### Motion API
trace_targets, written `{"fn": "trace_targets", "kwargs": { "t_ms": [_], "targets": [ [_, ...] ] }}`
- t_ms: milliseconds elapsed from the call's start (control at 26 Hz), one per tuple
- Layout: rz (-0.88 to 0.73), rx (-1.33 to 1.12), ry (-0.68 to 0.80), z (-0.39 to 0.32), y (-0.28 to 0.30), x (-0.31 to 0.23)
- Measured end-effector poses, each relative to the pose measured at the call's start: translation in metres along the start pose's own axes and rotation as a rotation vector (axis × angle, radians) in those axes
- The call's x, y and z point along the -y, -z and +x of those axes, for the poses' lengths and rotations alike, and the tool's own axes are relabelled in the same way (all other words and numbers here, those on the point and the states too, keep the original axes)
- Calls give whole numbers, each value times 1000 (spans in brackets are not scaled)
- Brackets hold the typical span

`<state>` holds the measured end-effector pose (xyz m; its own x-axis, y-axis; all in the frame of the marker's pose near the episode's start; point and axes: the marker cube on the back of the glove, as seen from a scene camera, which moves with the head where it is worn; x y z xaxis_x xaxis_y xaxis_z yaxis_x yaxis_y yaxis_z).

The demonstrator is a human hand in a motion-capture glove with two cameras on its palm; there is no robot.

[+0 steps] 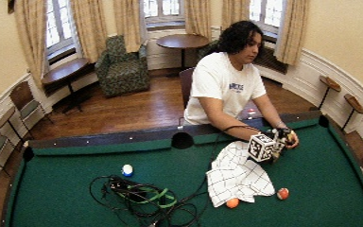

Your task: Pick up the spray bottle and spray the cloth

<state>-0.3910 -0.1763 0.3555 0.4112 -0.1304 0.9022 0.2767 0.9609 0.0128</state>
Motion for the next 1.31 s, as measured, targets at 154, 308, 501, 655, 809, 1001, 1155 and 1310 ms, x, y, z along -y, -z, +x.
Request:
{"fn": "trace_targets", "kwargs": {
  "t_ms": [154, 308, 501, 655, 809, 1001, 1155, 1310],
  "targets": [
    [14, -7, 14, 6, -14, 11],
    [19, -26, 28, 7, -28, 27],
    [43, -34, 30, 9, -41, 46],
    [52, -23, 24, 11, -48, 56],
    [32, -2, 6, 14, -51, 57],
    [-52, 38, -33, 15, -53, 53],
    [-72, 43, -51, 20, -51, 52],
    [-95, 13, -43, 27, -48, 52]
  ]
}}
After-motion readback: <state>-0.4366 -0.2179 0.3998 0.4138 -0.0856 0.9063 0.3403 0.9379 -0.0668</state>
